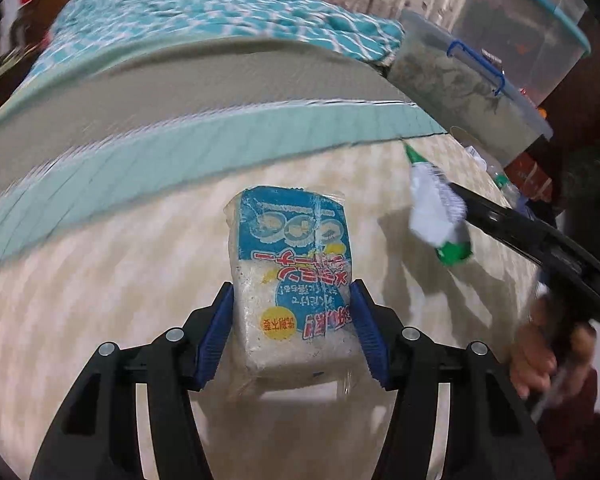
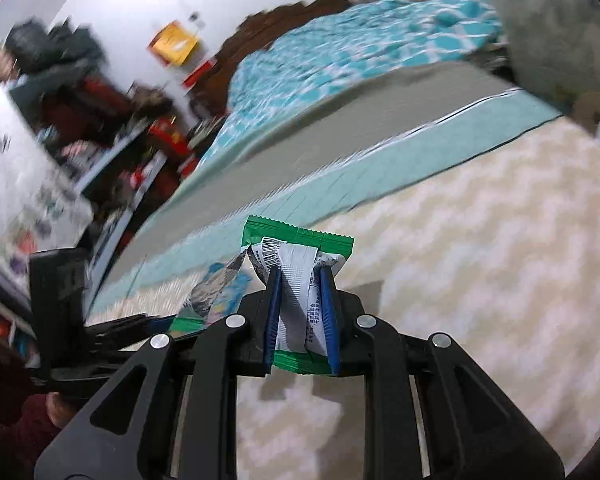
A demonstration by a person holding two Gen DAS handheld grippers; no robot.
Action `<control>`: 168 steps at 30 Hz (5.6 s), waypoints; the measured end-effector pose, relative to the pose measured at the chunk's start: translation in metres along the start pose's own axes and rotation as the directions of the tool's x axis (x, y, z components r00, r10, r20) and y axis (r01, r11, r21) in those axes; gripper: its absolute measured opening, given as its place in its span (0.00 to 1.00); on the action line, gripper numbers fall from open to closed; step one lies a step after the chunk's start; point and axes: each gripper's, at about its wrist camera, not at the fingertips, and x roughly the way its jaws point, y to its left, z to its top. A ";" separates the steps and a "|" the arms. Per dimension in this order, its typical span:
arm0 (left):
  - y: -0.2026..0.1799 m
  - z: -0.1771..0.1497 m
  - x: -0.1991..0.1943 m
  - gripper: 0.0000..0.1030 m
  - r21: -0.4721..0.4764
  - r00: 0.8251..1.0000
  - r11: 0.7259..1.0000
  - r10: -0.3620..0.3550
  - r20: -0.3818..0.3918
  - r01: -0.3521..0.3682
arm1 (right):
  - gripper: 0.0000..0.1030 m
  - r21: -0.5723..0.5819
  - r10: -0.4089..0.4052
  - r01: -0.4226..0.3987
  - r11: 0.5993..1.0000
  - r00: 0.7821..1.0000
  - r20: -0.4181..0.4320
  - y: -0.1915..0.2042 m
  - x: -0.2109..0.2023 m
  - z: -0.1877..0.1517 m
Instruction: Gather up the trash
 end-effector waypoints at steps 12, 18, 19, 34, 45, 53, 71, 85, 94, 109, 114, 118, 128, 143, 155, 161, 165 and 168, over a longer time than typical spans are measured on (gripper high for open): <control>0.055 -0.101 -0.081 0.83 -0.104 0.985 0.991 0.103 0.137 -0.089 | 0.27 -0.250 -0.159 0.132 0.959 0.983 -0.090 0.092 0.027 -0.079; 0.060 -0.105 -0.100 0.92 -0.160 0.977 0.986 0.074 0.199 -0.042 | 0.66 -0.257 -0.179 0.162 0.953 0.983 -0.046 0.103 0.008 -0.087; 0.062 -0.107 -0.105 0.92 -0.165 0.974 0.986 0.072 0.213 -0.037 | 0.66 -0.261 -0.188 0.173 0.950 0.982 -0.032 0.104 0.003 -0.089; 0.046 -0.108 -0.100 0.92 -0.129 0.977 0.990 0.078 0.198 -0.053 | 0.66 -0.292 -0.196 0.169 0.941 0.978 -0.067 0.113 0.005 -0.104; 0.037 -0.104 -0.077 0.91 -0.079 0.974 0.987 0.154 0.165 -0.142 | 0.66 -0.278 -0.233 0.209 0.938 0.971 -0.057 0.107 0.010 -0.104; 0.030 -0.108 -0.067 0.56 -0.026 0.977 0.986 0.165 0.136 -0.163 | 0.41 -0.409 -0.309 0.280 0.868 0.951 -0.005 0.123 0.017 -0.113; -0.112 0.030 -0.004 0.55 0.233 0.991 0.966 -0.128 0.039 0.116 | 0.34 0.015 -0.320 0.324 0.946 0.925 0.207 -0.041 -0.091 -0.035; -0.327 0.212 0.167 0.56 0.325 0.951 0.895 -0.268 -0.153 0.305 | 0.34 0.430 -0.376 0.258 0.865 0.901 0.217 -0.297 -0.176 0.065; -0.368 0.239 0.258 0.75 0.310 0.947 0.913 -0.187 -0.260 0.266 | 0.67 0.531 -0.388 0.223 0.817 0.895 0.220 -0.347 -0.168 0.061; -0.342 0.231 0.175 0.80 0.279 0.938 0.896 -0.319 -0.136 0.345 | 0.67 0.447 -0.427 0.256 0.857 0.838 0.338 -0.285 -0.202 0.043; -0.313 0.198 0.121 0.79 0.286 0.924 0.879 -0.368 -0.100 0.381 | 0.67 0.407 -0.388 0.232 0.883 0.850 0.357 -0.245 -0.203 0.027; -0.279 0.157 0.091 0.79 0.324 0.953 0.897 -0.297 -0.060 0.300 | 0.67 0.371 -0.352 0.216 0.903 0.867 0.352 -0.201 -0.191 0.008; -0.196 0.055 0.047 0.84 0.348 0.997 0.935 -0.079 -0.002 0.074 | 0.72 0.353 -0.356 0.252 0.901 0.895 0.270 -0.109 -0.139 -0.049; -0.098 -0.004 -0.037 0.92 0.214 0.977 0.969 0.083 0.195 -0.125 | 0.79 0.236 -0.333 0.298 0.925 0.934 0.128 0.002 -0.084 -0.085; -0.055 -0.016 -0.057 0.92 0.136 0.959 0.973 0.151 0.238 -0.186 | 0.86 0.186 -0.376 0.351 0.918 0.919 0.122 0.044 -0.074 -0.090; -0.052 -0.017 -0.060 0.92 0.128 0.954 0.970 0.172 0.245 -0.207 | 0.87 0.195 -0.392 0.363 0.911 0.910 0.138 0.048 -0.077 -0.090; -0.051 -0.018 -0.058 0.92 0.127 0.950 0.963 0.202 0.239 -0.237 | 0.88 0.200 -0.393 0.362 0.910 0.909 0.143 0.047 -0.079 -0.090; -0.053 -0.017 -0.056 0.92 0.133 0.947 0.958 0.221 0.233 -0.256 | 0.88 0.211 -0.397 0.362 0.908 0.905 0.152 0.046 -0.082 -0.090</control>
